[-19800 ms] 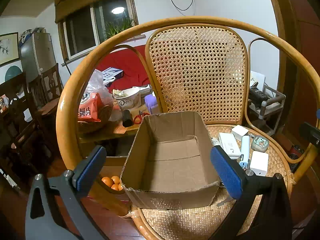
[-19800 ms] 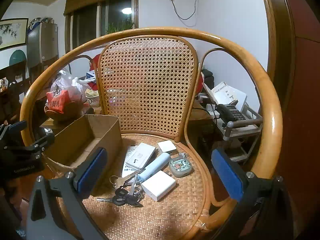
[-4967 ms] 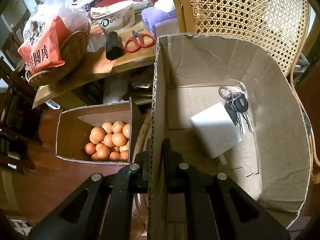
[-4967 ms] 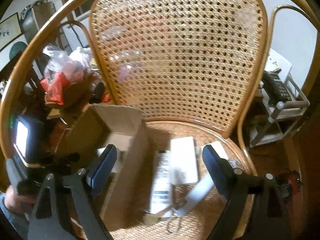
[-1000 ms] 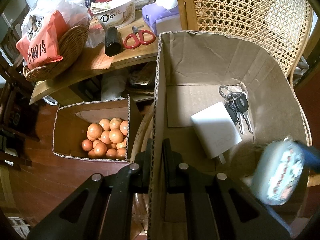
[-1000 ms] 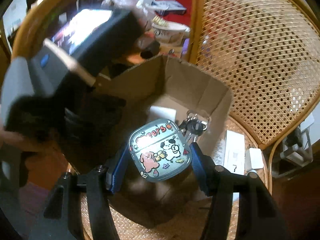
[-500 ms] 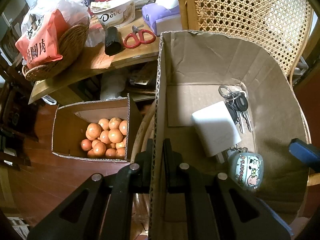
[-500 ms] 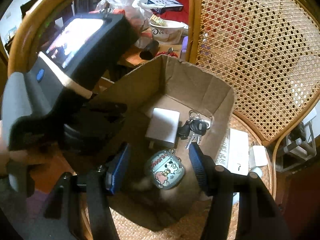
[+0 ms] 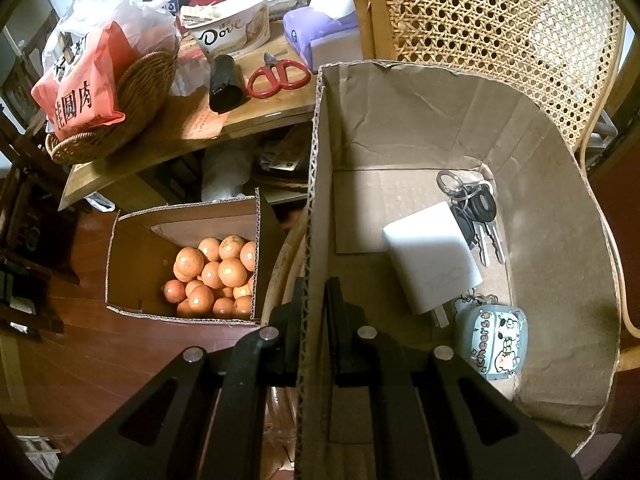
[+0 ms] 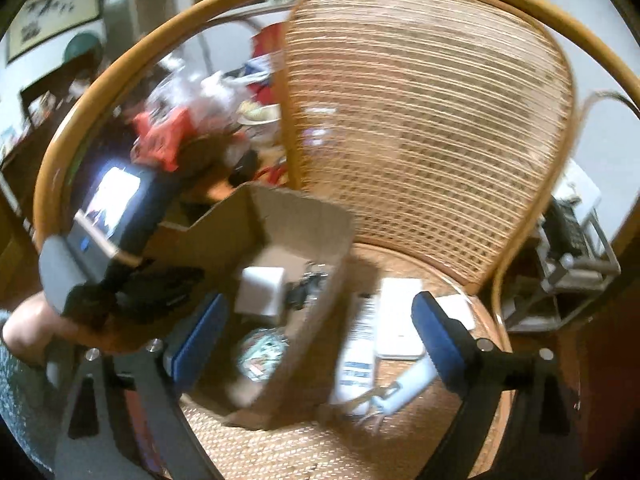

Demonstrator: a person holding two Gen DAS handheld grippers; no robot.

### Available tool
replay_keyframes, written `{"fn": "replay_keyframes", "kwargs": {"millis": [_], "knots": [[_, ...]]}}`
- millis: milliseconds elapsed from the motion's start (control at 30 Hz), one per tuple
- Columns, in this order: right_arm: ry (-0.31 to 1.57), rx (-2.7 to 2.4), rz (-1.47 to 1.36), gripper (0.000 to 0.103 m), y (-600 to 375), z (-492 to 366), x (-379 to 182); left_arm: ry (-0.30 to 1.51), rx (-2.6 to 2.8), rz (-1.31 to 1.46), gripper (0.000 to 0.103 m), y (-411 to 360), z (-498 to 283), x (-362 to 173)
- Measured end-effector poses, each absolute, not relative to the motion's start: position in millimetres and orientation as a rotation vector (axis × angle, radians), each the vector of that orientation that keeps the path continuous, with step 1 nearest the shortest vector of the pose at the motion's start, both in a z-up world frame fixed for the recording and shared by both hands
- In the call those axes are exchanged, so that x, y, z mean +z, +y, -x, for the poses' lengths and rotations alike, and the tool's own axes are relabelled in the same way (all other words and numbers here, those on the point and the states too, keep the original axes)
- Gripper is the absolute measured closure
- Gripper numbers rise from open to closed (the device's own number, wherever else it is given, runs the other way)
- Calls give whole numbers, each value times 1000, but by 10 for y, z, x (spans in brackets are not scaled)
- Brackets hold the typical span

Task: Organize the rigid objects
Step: 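Lower the 'Cheers' case into the box beside the charger and release, then move the right gripper to the light blue cylinder on the seat and grasp it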

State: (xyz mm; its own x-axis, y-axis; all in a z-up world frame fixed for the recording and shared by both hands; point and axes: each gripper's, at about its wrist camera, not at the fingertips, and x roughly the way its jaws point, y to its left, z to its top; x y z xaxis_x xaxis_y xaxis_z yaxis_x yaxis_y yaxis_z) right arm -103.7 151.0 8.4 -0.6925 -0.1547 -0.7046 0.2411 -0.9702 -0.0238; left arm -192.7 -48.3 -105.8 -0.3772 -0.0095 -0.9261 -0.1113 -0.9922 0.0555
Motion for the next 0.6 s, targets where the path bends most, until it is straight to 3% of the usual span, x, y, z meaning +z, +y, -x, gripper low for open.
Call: {"fn": "replay_keyframes", "kwargs": {"millis": [200,600], "knots": [[18,-2733,-1250,5,1896,1161,-140,155,2552,1721,96,-471,1921,-1061],[189,-2779,-1527,5,2212,1290,-750,158,2553,1721,96,-472,1922,-1065]]}}
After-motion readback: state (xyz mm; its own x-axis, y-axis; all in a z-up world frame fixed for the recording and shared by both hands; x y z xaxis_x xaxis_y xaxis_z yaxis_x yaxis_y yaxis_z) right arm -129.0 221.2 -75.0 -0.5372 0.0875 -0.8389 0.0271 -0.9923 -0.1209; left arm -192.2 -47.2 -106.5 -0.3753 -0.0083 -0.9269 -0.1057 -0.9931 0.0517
